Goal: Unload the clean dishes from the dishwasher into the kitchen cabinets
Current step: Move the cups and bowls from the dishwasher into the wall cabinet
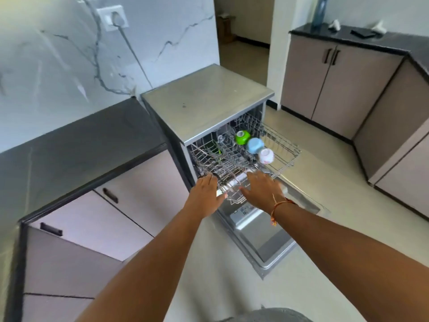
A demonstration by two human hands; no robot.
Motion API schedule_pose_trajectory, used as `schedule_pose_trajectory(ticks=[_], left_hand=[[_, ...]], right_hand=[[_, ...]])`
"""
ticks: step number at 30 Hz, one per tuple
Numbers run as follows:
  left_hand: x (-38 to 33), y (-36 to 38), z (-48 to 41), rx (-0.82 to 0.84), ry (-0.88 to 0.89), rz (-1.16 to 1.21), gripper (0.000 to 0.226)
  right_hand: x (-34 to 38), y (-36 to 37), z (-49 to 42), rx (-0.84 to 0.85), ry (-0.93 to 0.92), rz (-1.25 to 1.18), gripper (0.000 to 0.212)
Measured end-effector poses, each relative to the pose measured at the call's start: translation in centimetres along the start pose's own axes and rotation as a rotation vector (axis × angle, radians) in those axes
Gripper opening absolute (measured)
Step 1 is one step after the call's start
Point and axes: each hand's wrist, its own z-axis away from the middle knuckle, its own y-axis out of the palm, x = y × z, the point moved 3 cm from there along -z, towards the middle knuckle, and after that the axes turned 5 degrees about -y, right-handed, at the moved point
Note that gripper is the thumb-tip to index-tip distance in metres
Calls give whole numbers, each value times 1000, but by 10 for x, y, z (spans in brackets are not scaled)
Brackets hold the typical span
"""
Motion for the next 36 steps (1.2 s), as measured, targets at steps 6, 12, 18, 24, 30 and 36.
schedule_pose_trajectory(ticks=[6,12,18,24,30,36], left_hand=[[-55,25,-50,90,53,46,75],[-76,42,-124,145,108,3,77],[-56,87,-221,259,74,43,71],[-24,147,-315,384,-31,127,64],[-25,199,-402,394,-40,180,69],[-63,223,-507,218,-45,373,79]], right_hand=[[-76,2,-12,23,148,-99,64],[-120,14,-60,38,232,-131,68],[-139,46,-138,79,293,-177,61],[-153,88,-228,175,358,-206,51],[-182,126,-296,187,469,-188,51],[-223,152,-361,86,636,-169,79]])
